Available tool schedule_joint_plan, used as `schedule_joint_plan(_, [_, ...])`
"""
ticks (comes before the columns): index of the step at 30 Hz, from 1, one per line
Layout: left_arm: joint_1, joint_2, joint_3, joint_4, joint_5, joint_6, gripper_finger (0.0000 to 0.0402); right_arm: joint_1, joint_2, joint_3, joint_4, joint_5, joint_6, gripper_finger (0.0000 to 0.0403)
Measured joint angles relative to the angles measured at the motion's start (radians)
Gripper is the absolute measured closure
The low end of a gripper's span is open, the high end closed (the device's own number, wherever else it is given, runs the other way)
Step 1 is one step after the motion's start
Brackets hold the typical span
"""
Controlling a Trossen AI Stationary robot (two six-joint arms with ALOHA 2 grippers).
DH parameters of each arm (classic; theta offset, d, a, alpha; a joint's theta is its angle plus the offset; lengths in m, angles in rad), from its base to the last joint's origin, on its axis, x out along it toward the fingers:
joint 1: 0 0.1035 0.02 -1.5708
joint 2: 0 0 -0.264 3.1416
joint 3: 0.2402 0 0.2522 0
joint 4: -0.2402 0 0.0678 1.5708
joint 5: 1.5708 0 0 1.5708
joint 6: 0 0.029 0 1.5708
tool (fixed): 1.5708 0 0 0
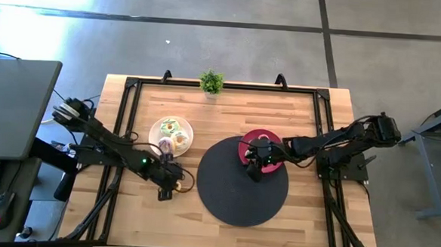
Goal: Pick & Place donuts
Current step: Put the small yellow donut onto the red plate
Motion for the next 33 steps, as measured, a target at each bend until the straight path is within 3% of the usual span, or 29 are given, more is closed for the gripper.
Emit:
schedule_joint_plan(3, [0.0, 0.02, 0.001, 0.018, 0.004, 0.0, 0.0248, 0.0, 0.0, 0.0, 0.0, 0.0, 0.0, 0.021])
schedule_joint_plan(11, [-0.001, 0.012, -0.001, 0.053, 0.018, 0.008, 0.039, 0.002, 0.0, 0.0, 0.011, 0.026, -0.033, 0.021])
schedule_joint_plan(17, [0.01, -0.006, 0.03, 0.214, -0.006, 0.025, 0.037, 0.04, 0.0, 0.0, 0.127, 0.048, -0.265, 0.021])
schedule_joint_plan(22, [0.05, -0.006, 0.116, 0.297, -0.003, 0.102, 0.0376, 0.092, 0.0, 0.0, 0.273, 0.048, -0.589, 0.0211])
schedule_joint_plan(28, [0.148, -0.006, 0.208, 0.333, -0.046, 0.121, 0.0393, 0.171, 0.0, 0.0, 0.351, 0.037, -0.928, 0.0211])
schedule_joint_plan(33, [0.231, -0.006, 0.248, 0.33, -0.002, 0.117, 0.0395, 0.223, 0.0, 0.0, 0.36, 0.083, -1.081, 0.0211])
